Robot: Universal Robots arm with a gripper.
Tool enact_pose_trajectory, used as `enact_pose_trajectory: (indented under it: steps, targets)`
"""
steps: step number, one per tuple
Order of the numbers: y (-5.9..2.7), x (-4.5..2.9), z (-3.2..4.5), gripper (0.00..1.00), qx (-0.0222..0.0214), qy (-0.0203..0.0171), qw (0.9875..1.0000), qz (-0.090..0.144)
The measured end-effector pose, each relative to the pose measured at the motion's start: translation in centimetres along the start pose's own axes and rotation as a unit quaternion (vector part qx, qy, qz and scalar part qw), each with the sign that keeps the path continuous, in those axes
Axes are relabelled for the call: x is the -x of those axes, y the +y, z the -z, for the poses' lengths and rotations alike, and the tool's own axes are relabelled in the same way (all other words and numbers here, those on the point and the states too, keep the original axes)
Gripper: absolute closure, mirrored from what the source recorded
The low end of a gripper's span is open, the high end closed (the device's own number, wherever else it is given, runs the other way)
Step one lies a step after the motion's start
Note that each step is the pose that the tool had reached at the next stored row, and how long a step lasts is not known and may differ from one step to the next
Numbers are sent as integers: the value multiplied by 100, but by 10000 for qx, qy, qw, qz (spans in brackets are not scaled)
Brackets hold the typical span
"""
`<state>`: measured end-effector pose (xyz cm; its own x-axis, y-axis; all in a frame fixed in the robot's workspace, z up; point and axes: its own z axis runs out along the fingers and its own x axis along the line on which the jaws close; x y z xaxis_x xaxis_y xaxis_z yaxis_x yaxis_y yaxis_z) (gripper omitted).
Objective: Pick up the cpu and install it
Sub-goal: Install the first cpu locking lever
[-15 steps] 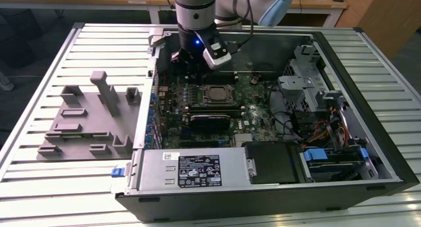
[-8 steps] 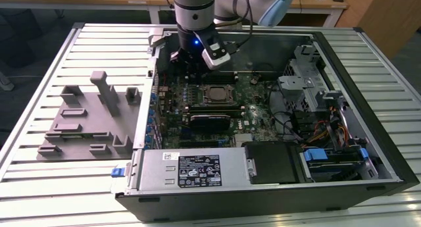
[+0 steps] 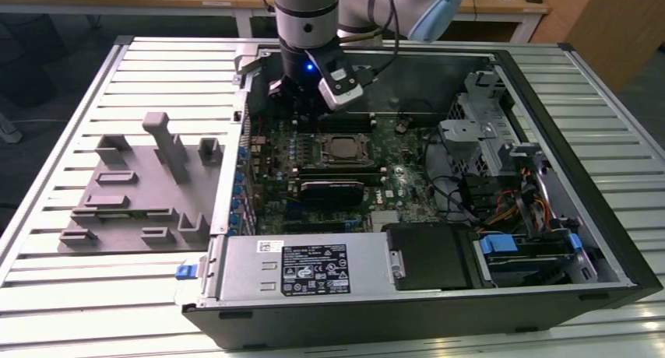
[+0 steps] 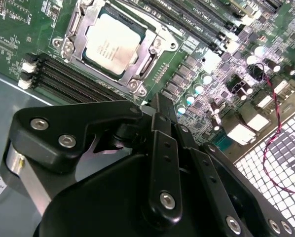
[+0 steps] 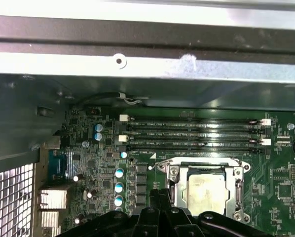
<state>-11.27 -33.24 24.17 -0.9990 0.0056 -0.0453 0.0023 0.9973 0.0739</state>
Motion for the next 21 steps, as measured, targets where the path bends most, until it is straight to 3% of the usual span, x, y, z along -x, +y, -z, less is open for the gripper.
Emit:
enact_pose_trajectory:
  steps: [3,9,14,16,21]
  targets:
    - [1,-1,0,89,38,0,10000,-2]
    - [2,-3,27,89,50,-10,10000,-1]
    - [0,-61,30,89,105,-12,9999,-4]
    - [-2,-80,31,89,145,-11,9999,-6]
    - [-10,-113,32,89,320,-11,9995,-14]
